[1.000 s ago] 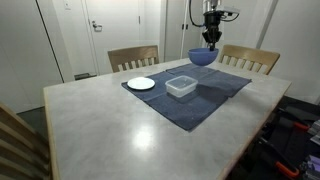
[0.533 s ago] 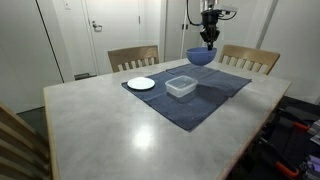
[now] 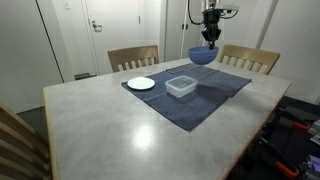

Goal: Pour the contents in the blue bowl into the clear bowl

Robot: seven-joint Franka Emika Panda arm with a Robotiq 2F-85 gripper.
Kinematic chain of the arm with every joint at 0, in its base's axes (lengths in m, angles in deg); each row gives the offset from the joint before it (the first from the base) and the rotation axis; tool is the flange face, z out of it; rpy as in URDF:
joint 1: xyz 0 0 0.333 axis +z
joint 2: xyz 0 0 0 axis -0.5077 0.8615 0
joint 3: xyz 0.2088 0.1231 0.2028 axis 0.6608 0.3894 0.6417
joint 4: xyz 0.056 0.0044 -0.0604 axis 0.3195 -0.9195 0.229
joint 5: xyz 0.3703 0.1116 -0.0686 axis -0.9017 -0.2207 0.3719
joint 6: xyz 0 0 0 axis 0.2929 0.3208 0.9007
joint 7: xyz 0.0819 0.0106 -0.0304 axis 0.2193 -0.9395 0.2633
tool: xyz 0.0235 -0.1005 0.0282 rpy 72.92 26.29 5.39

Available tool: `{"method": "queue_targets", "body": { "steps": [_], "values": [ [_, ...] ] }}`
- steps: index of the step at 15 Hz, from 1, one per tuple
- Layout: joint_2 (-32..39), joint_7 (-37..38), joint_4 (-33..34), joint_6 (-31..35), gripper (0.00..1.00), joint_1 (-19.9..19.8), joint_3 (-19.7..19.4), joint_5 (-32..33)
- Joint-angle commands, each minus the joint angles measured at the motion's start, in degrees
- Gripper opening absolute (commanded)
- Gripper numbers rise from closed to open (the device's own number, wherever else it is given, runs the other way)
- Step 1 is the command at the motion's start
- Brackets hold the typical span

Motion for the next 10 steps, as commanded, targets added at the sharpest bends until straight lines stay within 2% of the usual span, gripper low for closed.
{"method": "queue_targets", "body": {
  "steps": [1, 6, 10],
  "values": [
    [-2.83, 0.58, -3.49, -0.09, 0.01, 0.88, 0.15, 3.16],
    [-3.84, -0.6, -5.85, -0.18, 0.01, 3.06, 0.91, 9.64],
    [-3.0, -0.41, -5.04, 0.02, 0.01, 4.69, 1.57, 12.57]
  ]
}}
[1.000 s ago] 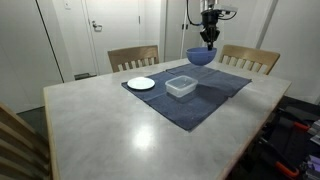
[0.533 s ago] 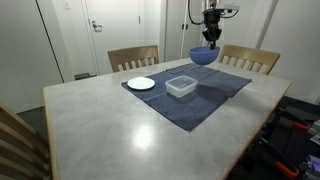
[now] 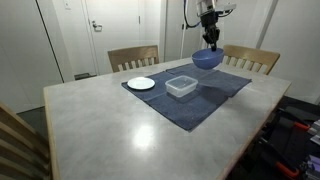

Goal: Pour the contents in the blue bowl into the clear bowl

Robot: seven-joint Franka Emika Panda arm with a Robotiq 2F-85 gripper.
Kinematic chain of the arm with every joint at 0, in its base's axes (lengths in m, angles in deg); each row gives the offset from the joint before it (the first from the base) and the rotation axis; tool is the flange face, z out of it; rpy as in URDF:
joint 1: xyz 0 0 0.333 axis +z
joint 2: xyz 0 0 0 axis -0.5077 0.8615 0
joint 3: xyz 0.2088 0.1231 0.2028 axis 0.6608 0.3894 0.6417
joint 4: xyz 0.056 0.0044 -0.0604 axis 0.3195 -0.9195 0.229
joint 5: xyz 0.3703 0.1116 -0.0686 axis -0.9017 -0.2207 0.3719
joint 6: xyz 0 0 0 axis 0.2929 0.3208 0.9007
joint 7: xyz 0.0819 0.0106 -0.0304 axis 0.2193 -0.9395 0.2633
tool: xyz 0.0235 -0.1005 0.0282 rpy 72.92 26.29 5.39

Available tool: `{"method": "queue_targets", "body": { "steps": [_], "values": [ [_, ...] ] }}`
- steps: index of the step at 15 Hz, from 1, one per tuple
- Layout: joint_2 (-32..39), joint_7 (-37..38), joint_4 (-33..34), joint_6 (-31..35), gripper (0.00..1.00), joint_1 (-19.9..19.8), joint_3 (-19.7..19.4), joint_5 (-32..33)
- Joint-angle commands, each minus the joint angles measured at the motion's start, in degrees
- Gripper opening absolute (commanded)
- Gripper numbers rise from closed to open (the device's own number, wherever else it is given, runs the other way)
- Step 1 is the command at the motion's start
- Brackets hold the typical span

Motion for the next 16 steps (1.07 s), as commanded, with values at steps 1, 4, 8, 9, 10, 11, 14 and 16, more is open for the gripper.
{"method": "queue_targets", "body": {
  "steps": [1, 4, 8, 9, 10, 11, 14, 16],
  "values": [
    [-1.08, -0.19, -0.63, -0.23, 0.01, 0.92, 0.92, 2.61],
    [-0.26, 0.19, 0.34, -1.01, 0.01, 2.03, 1.59, 3.68],
    [0.85, 1.61, 1.55, -1.9, 0.01, 3.99, 2.21, 5.52],
    [1.14, 2.46, 1.93, -2.4, 0.01, 4.57, 2.23, 6.29],
    [1.52, 3.31, 2.29, -2.61, 0.01, 5.14, 2.33, 7.02],
    [1.79, 4.08, 2.58, -3.01, 0.01, 5.64, 2.39, 7.67],
    [2.2, 6.33, 3.27, -4.69, 0.01, 7.16, 2.59, 9.46],
    [2.4, 7.42, 3.64, -5.55, 0.01, 7.8, 2.71, 10.36]
  ]
}}
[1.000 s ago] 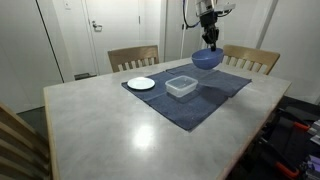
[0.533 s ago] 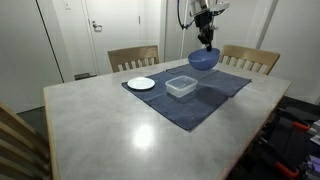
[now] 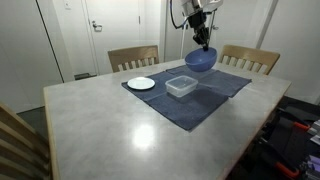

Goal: Pour the contents in the blue bowl into the clear bowl

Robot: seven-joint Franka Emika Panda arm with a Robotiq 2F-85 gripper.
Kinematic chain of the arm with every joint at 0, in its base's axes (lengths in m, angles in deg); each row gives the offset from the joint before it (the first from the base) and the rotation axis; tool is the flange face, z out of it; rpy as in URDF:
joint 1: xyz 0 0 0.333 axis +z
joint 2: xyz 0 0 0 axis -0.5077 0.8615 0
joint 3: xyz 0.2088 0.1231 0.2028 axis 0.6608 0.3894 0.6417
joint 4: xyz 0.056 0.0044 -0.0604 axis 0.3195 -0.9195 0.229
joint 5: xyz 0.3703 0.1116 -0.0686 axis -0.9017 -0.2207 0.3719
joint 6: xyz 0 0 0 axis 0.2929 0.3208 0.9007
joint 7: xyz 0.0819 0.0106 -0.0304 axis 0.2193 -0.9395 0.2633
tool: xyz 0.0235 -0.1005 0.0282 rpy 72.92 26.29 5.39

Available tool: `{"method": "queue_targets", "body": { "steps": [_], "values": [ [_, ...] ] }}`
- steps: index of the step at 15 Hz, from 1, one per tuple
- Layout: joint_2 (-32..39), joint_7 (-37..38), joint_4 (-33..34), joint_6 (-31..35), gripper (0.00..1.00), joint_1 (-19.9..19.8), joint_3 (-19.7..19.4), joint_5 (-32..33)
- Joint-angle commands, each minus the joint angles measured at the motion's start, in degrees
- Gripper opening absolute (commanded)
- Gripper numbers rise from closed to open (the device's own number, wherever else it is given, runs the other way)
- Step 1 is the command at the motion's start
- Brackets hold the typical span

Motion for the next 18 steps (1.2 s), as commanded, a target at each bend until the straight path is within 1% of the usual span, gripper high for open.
{"method": "queue_targets", "body": {
  "steps": [1, 5, 12, 18],
  "values": [
    [1.65, 2.24, 2.83, -3.33, 0.01, 0.93, 0.38, 2.31],
    [3.17, 4.38, 4.5, -5.06, 0.01, 1.86, 0.36, 4.22],
    [6.84, 5.12, 8.61, -8.61, 0.01, 3.71, 0.62, 6.06],
    [9.64, 7.41, 12.39, -14.36, 0.01, 6.66, 0.89, 7.77]
  ]
}}
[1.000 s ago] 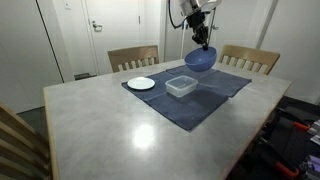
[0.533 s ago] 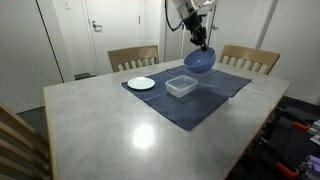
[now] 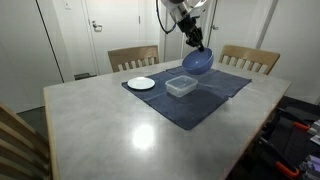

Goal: Pour the contents in the blue bowl into the clear bowl

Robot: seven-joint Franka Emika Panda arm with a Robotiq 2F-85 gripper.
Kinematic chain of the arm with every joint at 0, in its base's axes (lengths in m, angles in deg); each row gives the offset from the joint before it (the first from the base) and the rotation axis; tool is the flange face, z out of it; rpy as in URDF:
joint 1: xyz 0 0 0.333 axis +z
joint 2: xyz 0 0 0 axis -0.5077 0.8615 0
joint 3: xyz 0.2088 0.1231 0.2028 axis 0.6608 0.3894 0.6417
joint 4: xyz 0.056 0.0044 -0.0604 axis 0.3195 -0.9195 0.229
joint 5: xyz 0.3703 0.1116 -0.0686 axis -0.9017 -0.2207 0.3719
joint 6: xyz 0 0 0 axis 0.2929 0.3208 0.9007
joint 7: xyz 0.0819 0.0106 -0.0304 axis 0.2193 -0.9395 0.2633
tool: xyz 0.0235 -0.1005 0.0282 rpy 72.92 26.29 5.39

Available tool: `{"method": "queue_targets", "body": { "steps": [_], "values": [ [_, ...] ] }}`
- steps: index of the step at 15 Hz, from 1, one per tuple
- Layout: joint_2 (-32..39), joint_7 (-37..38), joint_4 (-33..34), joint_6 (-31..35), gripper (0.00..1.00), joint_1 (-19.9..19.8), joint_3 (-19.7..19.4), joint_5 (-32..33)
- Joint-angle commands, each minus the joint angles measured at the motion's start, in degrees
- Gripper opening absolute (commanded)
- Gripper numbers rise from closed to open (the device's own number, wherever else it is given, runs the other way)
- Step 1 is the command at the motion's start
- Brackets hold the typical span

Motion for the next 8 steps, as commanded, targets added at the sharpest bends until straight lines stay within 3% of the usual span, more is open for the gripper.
{"method": "queue_targets", "body": {
  "steps": [1, 8],
  "values": [
    [2.73, 1.53, 4.24, -5.17, 0.01, 1.39, 0.72, 1.87],
    [5.52, 2.99, 7.64, -11.11, 0.01, 3.57, 0.91, 2.54]
  ]
}}
